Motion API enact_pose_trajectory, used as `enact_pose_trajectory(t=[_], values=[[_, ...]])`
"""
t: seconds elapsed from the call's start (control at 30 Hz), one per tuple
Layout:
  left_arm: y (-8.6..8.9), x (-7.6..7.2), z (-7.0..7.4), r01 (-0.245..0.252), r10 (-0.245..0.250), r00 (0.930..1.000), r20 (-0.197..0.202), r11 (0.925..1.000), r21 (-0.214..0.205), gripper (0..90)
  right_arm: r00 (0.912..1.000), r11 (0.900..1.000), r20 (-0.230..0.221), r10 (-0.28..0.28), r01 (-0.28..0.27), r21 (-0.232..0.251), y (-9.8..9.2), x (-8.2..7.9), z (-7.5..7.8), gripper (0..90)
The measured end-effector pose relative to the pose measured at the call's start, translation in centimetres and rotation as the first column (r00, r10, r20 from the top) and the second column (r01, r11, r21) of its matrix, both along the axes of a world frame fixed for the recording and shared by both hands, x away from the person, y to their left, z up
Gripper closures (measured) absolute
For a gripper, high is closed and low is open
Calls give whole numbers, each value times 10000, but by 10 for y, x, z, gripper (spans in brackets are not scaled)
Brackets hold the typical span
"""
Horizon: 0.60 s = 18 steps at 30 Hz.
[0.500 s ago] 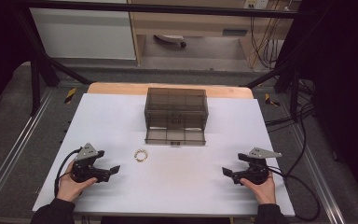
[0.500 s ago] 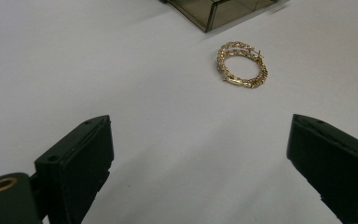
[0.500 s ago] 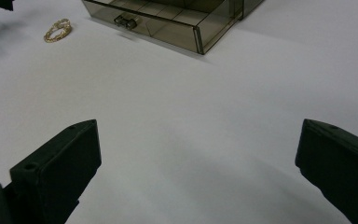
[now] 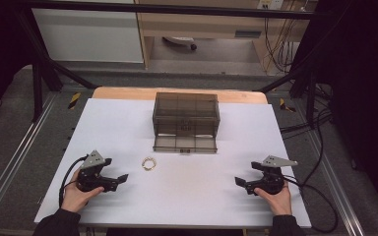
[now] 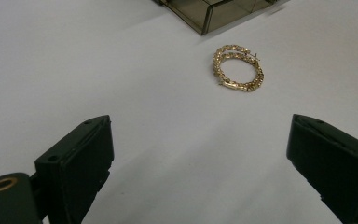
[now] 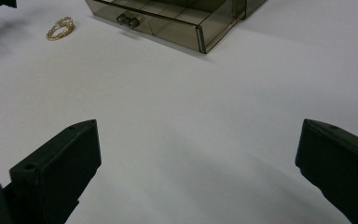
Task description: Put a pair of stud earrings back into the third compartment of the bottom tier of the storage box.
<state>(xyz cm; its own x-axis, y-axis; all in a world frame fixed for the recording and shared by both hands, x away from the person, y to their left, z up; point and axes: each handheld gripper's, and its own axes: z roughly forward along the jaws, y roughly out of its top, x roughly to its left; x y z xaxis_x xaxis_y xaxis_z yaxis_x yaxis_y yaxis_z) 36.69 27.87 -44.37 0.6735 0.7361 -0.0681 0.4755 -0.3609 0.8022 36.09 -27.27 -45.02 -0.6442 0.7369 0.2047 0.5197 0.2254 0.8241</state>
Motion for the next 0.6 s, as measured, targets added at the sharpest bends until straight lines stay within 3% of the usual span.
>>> enact_pose_trajectory(t=[0.6], values=[[-12, 4, 10, 87, -87, 9999, -83, 9999, 54, 77, 10000, 9998, -54, 69, -70, -171, 0, 1, -1, 8]])
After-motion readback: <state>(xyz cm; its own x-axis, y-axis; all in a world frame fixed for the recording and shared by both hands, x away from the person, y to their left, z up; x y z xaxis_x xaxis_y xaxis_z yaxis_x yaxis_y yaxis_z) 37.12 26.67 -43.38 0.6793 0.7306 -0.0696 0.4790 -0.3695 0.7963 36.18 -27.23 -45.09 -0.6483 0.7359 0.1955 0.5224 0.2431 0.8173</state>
